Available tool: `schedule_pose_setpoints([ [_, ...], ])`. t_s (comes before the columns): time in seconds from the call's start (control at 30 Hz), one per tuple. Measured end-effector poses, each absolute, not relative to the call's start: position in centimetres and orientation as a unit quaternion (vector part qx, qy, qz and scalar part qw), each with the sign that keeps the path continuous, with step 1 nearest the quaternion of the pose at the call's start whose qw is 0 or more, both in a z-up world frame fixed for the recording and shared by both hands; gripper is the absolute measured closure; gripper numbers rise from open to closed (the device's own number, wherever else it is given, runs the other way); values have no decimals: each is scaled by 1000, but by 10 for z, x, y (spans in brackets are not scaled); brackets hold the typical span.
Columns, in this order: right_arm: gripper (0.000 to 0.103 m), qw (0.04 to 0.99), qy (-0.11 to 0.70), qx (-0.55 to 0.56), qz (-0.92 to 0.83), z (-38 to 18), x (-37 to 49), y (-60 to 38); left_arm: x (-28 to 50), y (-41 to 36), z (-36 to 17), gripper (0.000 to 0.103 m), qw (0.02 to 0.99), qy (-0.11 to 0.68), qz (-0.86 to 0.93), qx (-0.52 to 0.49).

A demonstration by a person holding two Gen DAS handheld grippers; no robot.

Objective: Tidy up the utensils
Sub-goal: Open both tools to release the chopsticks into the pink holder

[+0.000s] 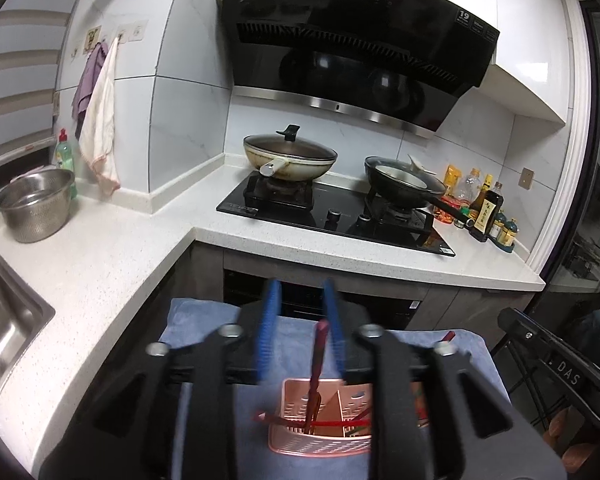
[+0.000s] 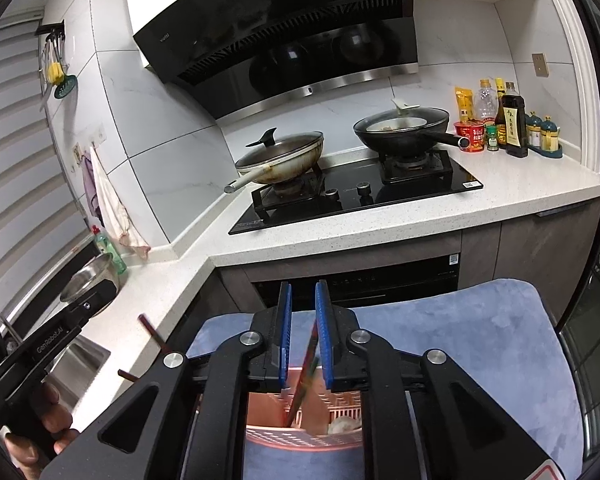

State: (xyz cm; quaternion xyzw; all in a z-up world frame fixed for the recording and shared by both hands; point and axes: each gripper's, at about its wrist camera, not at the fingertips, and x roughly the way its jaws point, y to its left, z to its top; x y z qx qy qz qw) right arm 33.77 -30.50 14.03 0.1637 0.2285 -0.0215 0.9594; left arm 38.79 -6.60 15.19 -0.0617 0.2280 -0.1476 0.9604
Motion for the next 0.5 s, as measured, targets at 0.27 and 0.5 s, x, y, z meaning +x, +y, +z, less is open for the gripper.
schedule_pose_setpoints([
  [0.27,87,960,230,159,-18,142,323,-302,373,-59,153,71,961,230,-142,-62],
  [0.5,87,961,237,142,-3,140,288,-289,343,-50,147,70,959,239,-140,-54],
])
